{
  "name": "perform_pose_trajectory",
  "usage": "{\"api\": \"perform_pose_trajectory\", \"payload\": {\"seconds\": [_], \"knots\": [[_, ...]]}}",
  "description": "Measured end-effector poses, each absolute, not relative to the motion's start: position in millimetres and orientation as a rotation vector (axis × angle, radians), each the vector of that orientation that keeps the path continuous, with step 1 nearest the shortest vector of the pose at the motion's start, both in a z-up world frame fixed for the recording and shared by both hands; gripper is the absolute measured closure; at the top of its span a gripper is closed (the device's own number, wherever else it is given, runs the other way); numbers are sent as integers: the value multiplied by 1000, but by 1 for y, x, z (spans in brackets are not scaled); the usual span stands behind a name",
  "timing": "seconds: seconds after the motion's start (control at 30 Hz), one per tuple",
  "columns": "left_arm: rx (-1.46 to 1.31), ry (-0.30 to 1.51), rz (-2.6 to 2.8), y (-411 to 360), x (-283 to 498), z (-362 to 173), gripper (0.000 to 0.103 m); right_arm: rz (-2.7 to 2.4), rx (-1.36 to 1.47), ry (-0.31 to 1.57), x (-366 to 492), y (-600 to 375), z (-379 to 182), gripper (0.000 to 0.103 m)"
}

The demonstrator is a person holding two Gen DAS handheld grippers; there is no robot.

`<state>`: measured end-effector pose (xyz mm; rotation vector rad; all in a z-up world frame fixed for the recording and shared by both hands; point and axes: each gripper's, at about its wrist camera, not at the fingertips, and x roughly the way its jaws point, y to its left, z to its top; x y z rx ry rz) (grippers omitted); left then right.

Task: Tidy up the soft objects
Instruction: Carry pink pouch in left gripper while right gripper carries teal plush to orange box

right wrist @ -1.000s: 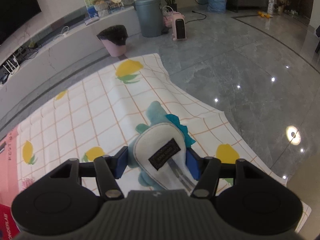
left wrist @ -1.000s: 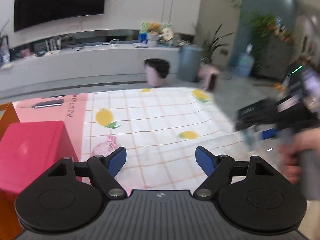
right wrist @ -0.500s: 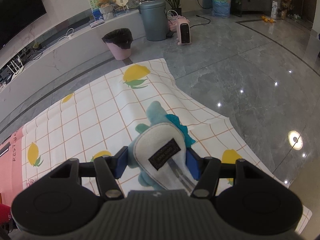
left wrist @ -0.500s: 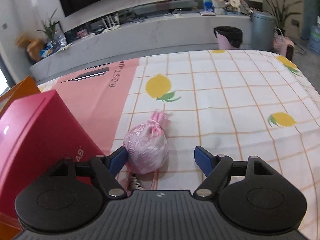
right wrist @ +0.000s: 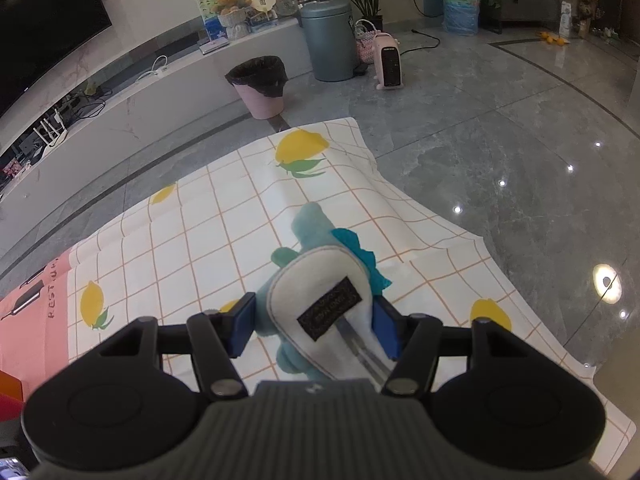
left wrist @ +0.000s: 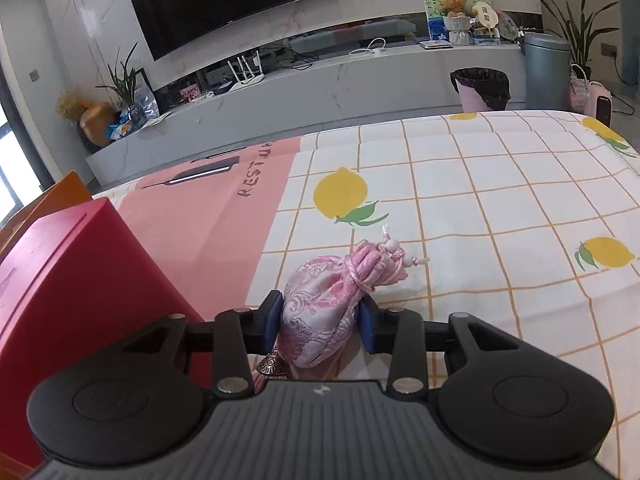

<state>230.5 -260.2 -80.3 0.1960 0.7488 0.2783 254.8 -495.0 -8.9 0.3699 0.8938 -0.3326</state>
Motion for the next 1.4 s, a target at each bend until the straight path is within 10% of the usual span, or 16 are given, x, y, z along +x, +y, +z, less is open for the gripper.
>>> {"api": "perform_pose_trajectory", "payload": {"seconds": [0.47,0.87,1.4], "knots": [[49,869,77,-253,213,-37,62,-269,426,868,252,-498,-7,42],[-40,706,-155,-218,211,103,62,-269,488,828,255,-457,30,42],[41,639,171,3,225,150,62,315,397,732,312,-184,122,42]]}}
